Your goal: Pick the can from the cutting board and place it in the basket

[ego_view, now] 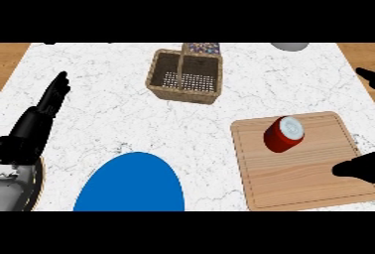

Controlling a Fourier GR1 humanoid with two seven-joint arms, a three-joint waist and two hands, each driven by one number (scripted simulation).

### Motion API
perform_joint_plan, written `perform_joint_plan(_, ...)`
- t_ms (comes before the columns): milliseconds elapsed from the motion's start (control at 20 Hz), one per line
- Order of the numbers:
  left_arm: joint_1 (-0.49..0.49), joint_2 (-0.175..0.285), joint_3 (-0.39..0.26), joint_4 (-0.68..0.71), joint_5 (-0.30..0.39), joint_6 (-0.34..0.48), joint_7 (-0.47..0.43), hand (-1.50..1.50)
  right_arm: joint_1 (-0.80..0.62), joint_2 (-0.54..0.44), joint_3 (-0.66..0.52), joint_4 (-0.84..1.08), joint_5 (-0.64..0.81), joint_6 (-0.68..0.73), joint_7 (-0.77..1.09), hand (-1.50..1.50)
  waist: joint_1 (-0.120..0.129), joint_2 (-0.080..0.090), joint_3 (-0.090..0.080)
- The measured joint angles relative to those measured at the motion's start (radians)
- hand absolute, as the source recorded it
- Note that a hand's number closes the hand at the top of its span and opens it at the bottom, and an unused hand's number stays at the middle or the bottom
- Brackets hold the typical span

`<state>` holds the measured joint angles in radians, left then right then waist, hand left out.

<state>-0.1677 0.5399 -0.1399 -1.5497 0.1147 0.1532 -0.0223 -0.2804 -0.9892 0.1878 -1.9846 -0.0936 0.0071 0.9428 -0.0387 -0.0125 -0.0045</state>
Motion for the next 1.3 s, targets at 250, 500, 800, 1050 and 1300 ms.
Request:
perform_joint_plan(250, -0.026, -0.024, 0.013, 0.0, -0.016, -0.022, 0.015, 0.0, 0.036, -0.011, -0.067, -0.071, -0.056, 0.056, 0.077, -1.5, 0.021, 0.007, 0.003)
perform_joint_plan(500, -0.039, -0.04, 0.041, 0.008, -0.031, -0.057, 0.014, 0.0, 0.062, 0.032, -0.08, -0.058, -0.03, 0.099, 0.071, -1.5, 0.033, 0.011, 0.004)
perform_joint_plan(800, -0.043, -0.072, 0.047, 0.003, -0.063, -0.062, 0.021, 0.0, 0.07, 0.091, -0.015, -0.005, 0.029, 0.136, 0.063, -1.5, 0.04, 0.012, 0.004)
perform_joint_plan(1050, -0.02, -0.083, 0.068, -0.017, -0.073, -0.091, 0.017, 0.0, 0.085, 0.178, 0.035, 0.065, 0.128, 0.151, 0.041, -1.5, 0.043, 0.013, 0.004)
perform_joint_plan(1300, -0.012, -0.113, 0.083, -0.011, -0.111, -0.106, 0.006, 0.0, 0.11, 0.267, 0.042, 0.144, 0.24, 0.165, -0.023, -1.5, 0.041, 0.013, 0.005)
